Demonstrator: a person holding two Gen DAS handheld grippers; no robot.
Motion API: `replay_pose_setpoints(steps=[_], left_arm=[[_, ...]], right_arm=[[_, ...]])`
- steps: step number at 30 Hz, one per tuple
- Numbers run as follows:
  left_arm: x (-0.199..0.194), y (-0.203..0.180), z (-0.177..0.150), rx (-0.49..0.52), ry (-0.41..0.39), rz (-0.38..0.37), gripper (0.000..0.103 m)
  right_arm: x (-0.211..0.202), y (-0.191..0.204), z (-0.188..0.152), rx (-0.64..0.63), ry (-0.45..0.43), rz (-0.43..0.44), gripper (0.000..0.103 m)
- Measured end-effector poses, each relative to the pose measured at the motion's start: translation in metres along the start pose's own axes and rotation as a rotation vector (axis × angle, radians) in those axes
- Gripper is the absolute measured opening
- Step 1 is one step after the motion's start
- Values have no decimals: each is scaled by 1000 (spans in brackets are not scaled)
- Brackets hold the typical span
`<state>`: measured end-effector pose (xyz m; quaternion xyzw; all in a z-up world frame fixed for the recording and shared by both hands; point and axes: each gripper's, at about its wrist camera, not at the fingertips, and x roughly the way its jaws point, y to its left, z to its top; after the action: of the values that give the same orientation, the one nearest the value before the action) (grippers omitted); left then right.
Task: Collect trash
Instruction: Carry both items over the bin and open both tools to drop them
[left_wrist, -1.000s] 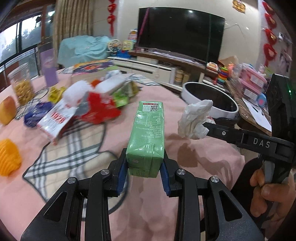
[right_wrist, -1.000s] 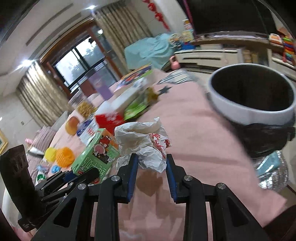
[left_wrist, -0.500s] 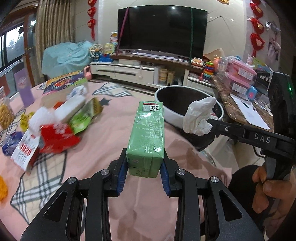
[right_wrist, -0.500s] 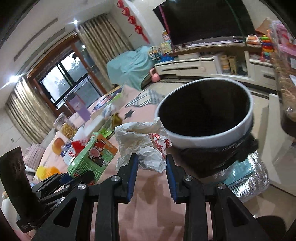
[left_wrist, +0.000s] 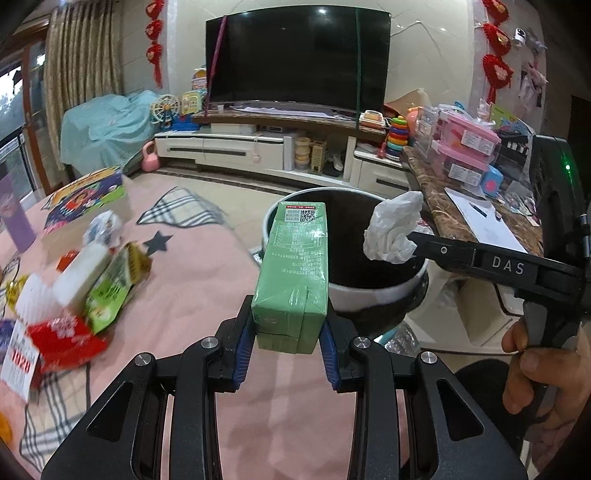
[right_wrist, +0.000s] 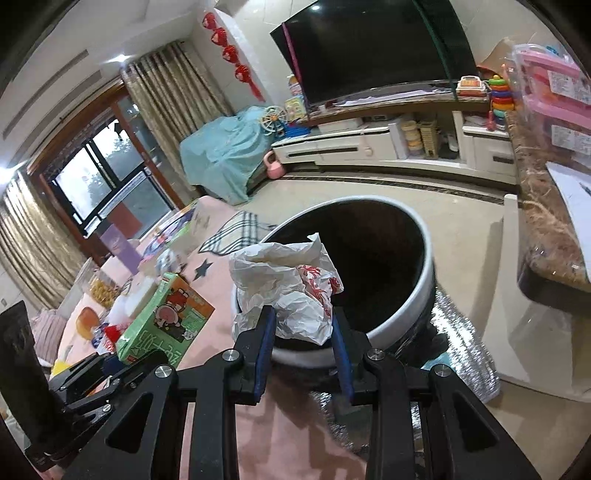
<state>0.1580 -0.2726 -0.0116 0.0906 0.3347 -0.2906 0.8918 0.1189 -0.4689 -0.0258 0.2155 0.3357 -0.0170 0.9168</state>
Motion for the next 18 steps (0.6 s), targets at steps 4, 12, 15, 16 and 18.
replay_pose_setpoints(steps=[4, 12, 15, 16, 18], left_arm=[[13, -7, 11, 17, 14, -7, 30], [36, -16, 29, 45, 46, -14, 30], [44, -17, 35, 51, 60, -17, 31], [48, -17, 37, 50, 68, -19, 31], [54, -17, 41, 47, 81, -26, 31]], right_arm=[[6, -7, 7, -1, 8, -17, 30], [21, -22, 20, 13, 31, -43, 31], [27, -26, 24, 15, 46, -52, 31], [29, -27, 25, 17, 51, -53, 31], [32, -27, 27, 16, 57, -57, 31]])
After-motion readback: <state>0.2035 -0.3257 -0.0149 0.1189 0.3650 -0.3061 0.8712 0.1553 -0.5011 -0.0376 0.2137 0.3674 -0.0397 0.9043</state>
